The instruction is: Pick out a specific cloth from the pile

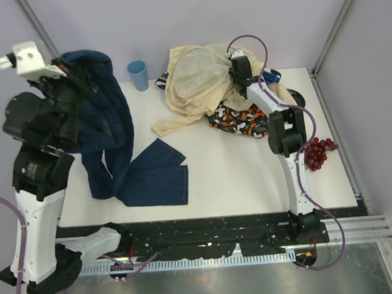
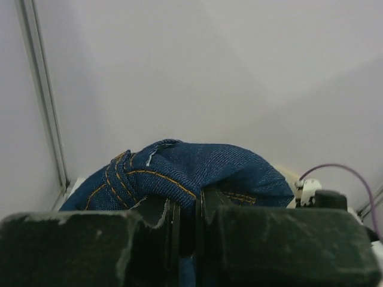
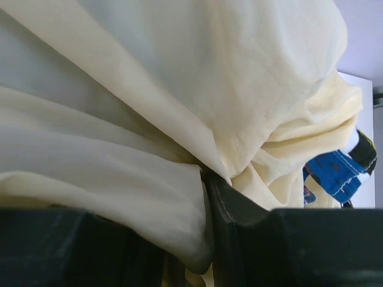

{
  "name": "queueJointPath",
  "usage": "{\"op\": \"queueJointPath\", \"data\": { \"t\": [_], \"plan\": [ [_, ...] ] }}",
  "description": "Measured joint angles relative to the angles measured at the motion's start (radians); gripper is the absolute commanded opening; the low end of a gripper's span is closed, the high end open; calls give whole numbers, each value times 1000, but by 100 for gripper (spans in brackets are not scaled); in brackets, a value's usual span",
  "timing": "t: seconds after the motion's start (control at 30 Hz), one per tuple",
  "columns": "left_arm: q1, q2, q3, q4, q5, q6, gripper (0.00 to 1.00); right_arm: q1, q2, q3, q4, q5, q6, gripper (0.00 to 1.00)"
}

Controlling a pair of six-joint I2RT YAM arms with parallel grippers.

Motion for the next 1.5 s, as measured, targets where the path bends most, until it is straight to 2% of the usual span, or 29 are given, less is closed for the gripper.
{"op": "queueJointPath", "data": {
  "t": [0.13, 0.27, 0.37, 0.43, 0.47, 0.5, 0.53, 0.6, 0.63, 0.67, 0.8, 0.93, 1.13, 1.23, 1.37, 1.5],
  "plan": [
    [0, -151, -387, 84, -92, -101, 0, 0, -38, -40, -11, -1, 7, 36],
    [0, -344, -809, 120, -174, -293, 0, 0, -77, -78, -40, -2, 33, 41],
    [0, -420, -1022, 74, -182, -448, 0, 0, -115, -123, -62, -20, 71, 45],
    [0, -433, -1116, 21, -188, -557, 0, 0, -143, -153, -80, -43, 110, 50],
    [0, -433, -1153, -5, -197, -613, 6, 0, -159, -171, -86, -54, 131, 54],
    [0, -431, -1185, -37, -208, -666, 19, 0, -183, -194, -95, -67, 148, 56],
    [0, -425, -1210, -64, -214, -710, 35, 1, -202, -209, -103, -75, 161, 58],
    [0, -407, -1269, -129, -217, -789, 84, 8, -253, -249, -113, -88, 187, 64],
    [0, -403, -1295, -167, -213, -832, 99, 13, -288, -275, -117, -91, 199, 83],
    [0, -401, -1307, -195, -206, -848, 100, 19, -322, -294, -121, -90, 210, 95],
    [0, -409, -1278, -294, -192, -898, 100, 55, -491, -389, -134, -78, 237, 95],
    [0, -462, -1166, -370, -191, -878, 100, 92, -758, -542, -132, -67, 291, 95],
    [0, -629, -1057, -367, -81, -725, 100, 84, -1294, -975, -48, -21, 405, 95],
    [0, -662, -1061, -351, -11, -666, 100, 80, -1490, -1199, -24, -14, 459, 95],
    [0, -667, -1081, -350, 18, -625, 100, 81, -1644, -1408, -29, -21, 511, 95],
    [0, -676, -1089, -359, 15, -607, 100, 81, -1754, -1515, -37, -39, 528, 95]
  ]
}}
